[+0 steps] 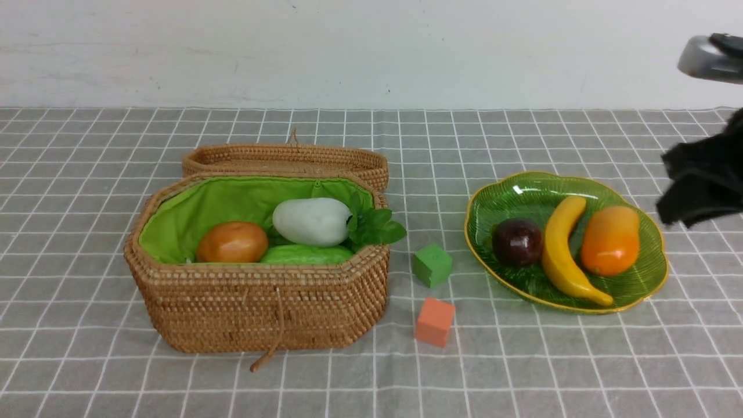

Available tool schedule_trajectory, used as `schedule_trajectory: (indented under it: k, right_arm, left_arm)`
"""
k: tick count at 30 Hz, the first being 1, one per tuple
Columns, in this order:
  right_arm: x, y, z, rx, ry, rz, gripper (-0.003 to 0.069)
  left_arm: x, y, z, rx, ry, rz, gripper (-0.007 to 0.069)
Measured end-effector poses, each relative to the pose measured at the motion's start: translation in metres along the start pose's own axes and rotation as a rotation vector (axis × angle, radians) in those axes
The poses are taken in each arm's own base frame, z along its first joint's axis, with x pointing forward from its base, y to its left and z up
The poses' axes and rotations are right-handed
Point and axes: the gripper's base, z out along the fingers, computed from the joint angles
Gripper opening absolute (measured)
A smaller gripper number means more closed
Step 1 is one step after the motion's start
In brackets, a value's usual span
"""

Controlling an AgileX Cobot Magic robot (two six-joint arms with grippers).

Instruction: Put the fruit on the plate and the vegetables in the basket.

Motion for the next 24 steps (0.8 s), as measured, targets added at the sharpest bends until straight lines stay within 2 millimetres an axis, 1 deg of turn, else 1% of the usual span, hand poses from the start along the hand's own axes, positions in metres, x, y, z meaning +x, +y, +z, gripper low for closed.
schedule_trajectory:
  k: [2, 3, 4, 6, 7, 8, 12, 17, 24]
  right_arm:
    - [0.014, 0.003, -0.009, 0.013, 0.036, -0.015, 0.0046]
    - [0.023, 0.003, -0.011, 0.020, 0.050, -0.015, 0.0011]
    - [0.034, 0.004, -0.012, 0.024, 0.057, -0.011, -0.0008]
    - [0.051, 0.004, -0.009, 0.030, 0.056, 0.002, -0.0018]
    - [0.053, 0.004, -0.009, 0.032, 0.051, 0.004, -0.0018]
    - [0.065, 0.004, -0.005, 0.035, 0.045, 0.013, -0.0018]
    - [0.085, 0.003, 0.002, 0.036, 0.066, 0.030, -0.0018]
    - [0.092, 0.004, 0.002, 0.024, 0.113, 0.035, -0.0018]
    - [0.094, 0.005, 0.002, 0.020, 0.129, 0.035, -0.0017]
  left_arm:
    - [0.000, 0.000, 0.000, 0.000, 0.000, 0.000, 0.0238]
    - [0.000, 0.000, 0.000, 0.000, 0.000, 0.000, 0.0238]
    - [0.000, 0.000, 0.000, 0.000, 0.000, 0.000, 0.0239]
    - [0.000, 0.000, 0.000, 0.000, 0.000, 0.000, 0.0239]
    - [0.000, 0.000, 0.000, 0.000, 0.000, 0.000, 0.0239]
    - [0.000, 0.000, 0.000, 0.000, 0.000, 0.000, 0.0239]
    - [0.000, 0.000, 0.000, 0.000, 0.000, 0.000, 0.0239]
    - [0.000, 0.000, 0.000, 0.000, 0.000, 0.000, 0.0239]
    - [0.000, 0.000, 0.000, 0.000, 0.000, 0.000, 0.0239]
